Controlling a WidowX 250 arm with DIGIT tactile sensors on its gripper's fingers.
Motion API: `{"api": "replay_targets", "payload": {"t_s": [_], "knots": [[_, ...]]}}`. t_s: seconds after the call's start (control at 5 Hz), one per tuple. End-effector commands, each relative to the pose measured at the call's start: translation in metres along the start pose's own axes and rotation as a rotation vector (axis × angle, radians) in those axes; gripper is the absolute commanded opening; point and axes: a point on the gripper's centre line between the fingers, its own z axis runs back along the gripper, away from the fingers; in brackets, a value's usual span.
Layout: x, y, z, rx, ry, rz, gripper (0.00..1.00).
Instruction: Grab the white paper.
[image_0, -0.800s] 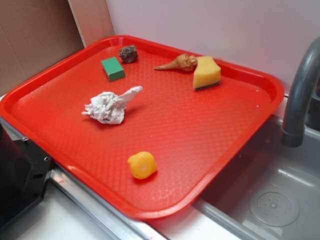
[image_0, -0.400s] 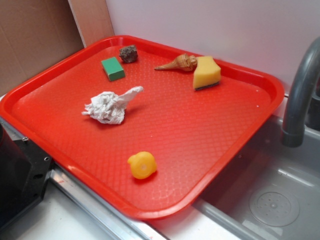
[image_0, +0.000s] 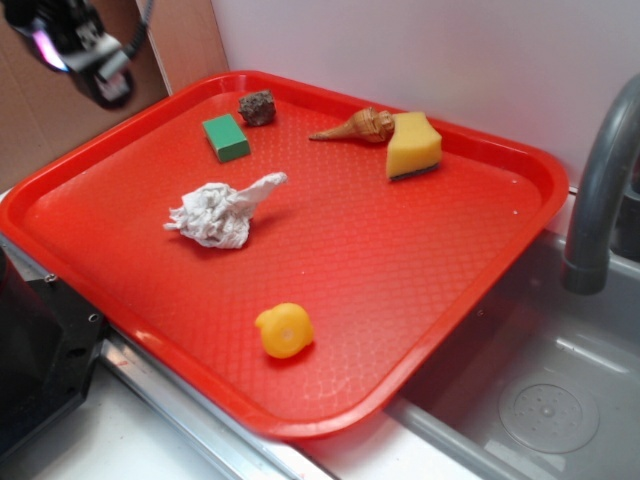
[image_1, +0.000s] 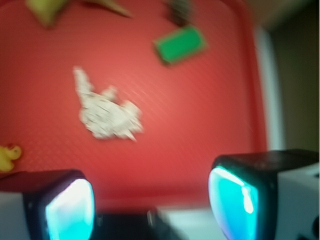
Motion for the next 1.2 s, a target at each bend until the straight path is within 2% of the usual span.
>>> {"api": "replay_targets", "payload": {"t_s": [0.0,0.2,0.4,0.6,0.8,1.0], "knots": [[0.03,-0.073,-0.06,-0.146,-0.082,-0.359,1.0],[0.037,-0.082,-0.091,-0.084,-0.015,-0.375,1.0],[0.038,-0.072,-0.11,-0.034,0.039,-0.355,1.0],[0.037,-0.061,-0.114,-0.01,0.057,-0.335,1.0],[0.031,-0.043,-0.113,0.045,0.092,-0.256,0.96],[0.026,-0.035,-0.108,0.049,0.093,-0.188,0.0]]}}
